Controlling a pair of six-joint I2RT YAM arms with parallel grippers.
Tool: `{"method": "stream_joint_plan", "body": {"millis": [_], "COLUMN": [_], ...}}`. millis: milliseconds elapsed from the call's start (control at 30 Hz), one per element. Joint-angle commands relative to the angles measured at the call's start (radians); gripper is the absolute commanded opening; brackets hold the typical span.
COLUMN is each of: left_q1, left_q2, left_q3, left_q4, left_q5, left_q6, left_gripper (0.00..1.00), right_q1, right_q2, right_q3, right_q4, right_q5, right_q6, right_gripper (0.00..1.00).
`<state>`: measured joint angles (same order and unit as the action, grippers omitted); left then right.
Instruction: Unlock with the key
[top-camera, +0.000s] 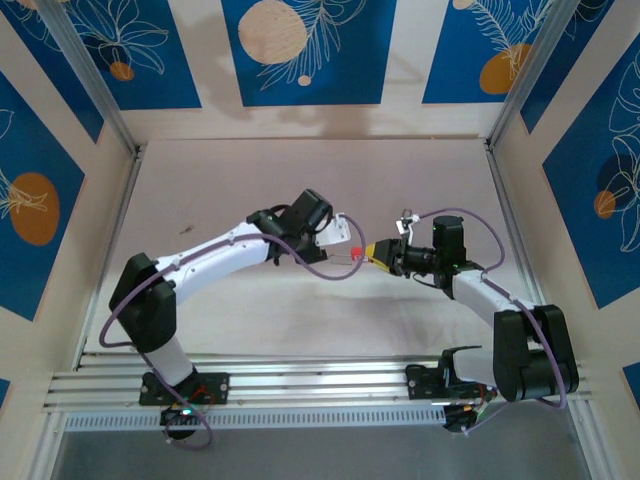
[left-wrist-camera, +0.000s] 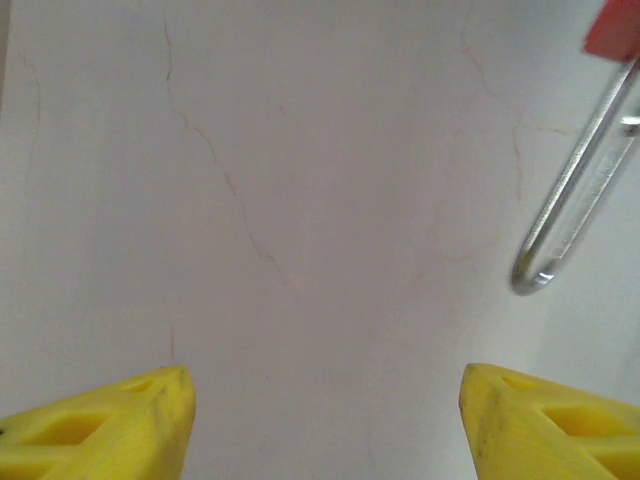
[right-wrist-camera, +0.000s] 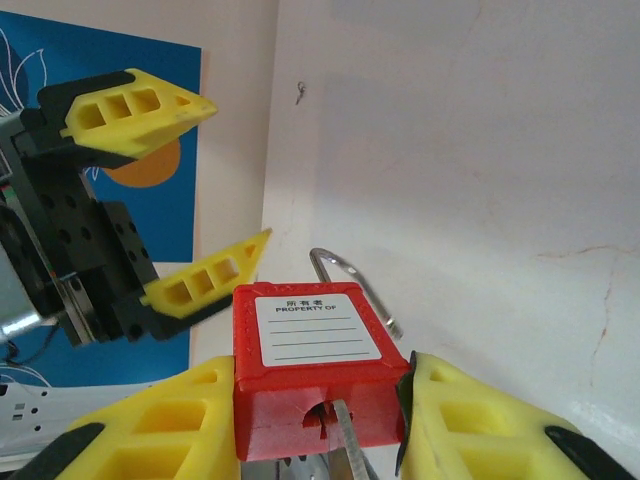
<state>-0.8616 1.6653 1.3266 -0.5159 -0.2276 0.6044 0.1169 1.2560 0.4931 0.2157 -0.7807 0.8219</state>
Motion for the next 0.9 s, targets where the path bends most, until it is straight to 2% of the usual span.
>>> {"method": "stream_joint_plan", "body": {"millis": [0,133,300,500,633,867], "left_q1": [-0.097,-0.207,-0.272,-0.302,-0.311,-0.311], "left_q2": [-0.088,-0.129,-0.073,0.049,0.112,0.156], "left_q3": [-0.138,-0.335,-0.415,-0.436,-0.442,-0.437], "left_q4": [0.264,0.649,0.942,1.251,1.353,1.362], "left_q5": [-0.09,-0.232,-0.337,-0.428,-0.445,-0.447], "left_q6": [0.053,0.198,0.317,0.446,0.505,0.527], "left_gripper": [0.74,0.83,0.95,0.96,0.95,0.93], "right_q1": [0.011,0.022,0.033,0.036,0.035,0.029], "right_q2": [0.008,0.008,0.014,0.014,0.001,0.003], "right_q3": [0.025,0.036,0.029,0.011,-0.001,-0.016], "right_q4": [0.018,0.019,0.036,0.073,0.085,0.114], "right_q5": [-0.003,0.01,0.043,0.041,0.04,0.029], "right_q6": [0.026,0.049,0.092,0.141,0.17,0.214], "right_gripper": [0.16,0.16,0.16,0.16,0.16,0.16]}}
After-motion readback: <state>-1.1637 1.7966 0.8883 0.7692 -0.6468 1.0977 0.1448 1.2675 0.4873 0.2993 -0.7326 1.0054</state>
